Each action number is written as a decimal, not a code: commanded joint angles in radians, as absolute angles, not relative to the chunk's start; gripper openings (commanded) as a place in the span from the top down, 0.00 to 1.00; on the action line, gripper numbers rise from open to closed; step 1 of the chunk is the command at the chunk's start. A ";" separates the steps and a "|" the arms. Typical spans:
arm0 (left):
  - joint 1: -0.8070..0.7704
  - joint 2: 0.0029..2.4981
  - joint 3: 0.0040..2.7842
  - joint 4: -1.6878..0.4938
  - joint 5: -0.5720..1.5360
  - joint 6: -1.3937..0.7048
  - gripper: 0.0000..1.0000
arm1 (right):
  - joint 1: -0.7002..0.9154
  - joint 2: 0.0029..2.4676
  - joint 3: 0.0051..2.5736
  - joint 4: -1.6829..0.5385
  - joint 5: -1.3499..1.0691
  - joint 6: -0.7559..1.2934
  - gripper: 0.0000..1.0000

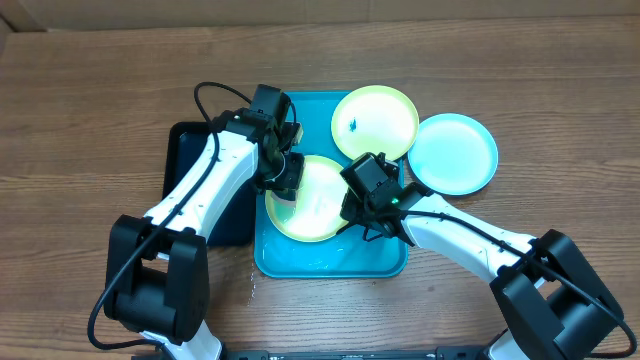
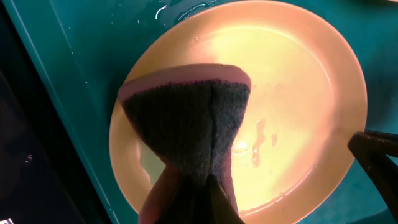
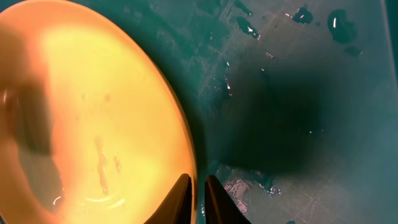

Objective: Clean dirty plates on tray and stack at the side
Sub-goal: 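Scrub the yellow plate surface with the sponge in the left gripper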

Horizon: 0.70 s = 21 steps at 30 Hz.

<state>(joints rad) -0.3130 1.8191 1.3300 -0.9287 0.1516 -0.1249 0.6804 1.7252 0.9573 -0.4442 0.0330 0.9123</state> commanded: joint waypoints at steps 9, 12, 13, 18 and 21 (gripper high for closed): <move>-0.326 1.829 1.328 -0.927 0.137 -0.135 0.96 | 0.678 1.722 0.961 -0.435 0.032 0.908 0.92; -0.327 1.829 1.328 -0.929 0.137 -0.136 0.96 | 0.678 1.731 0.961 -0.434 0.032 0.908 0.92; -0.327 1.829 1.328 -0.929 0.137 -0.135 0.96 | 0.678 1.732 0.961 -0.434 0.032 0.908 0.92; -0.327 1.829 1.328 -0.928 0.122 -0.136 0.96 | 0.678 1.733 0.961 -0.434 0.032 0.908 0.91; -0.328 1.829 1.328 -0.929 0.122 -0.136 0.96 | 0.678 1.736 0.961 -0.435 0.031 0.908 0.91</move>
<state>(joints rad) -0.3210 1.8191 1.3300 -0.9287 0.1368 -0.1249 0.6804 1.7271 0.9573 -0.4385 0.0299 0.9119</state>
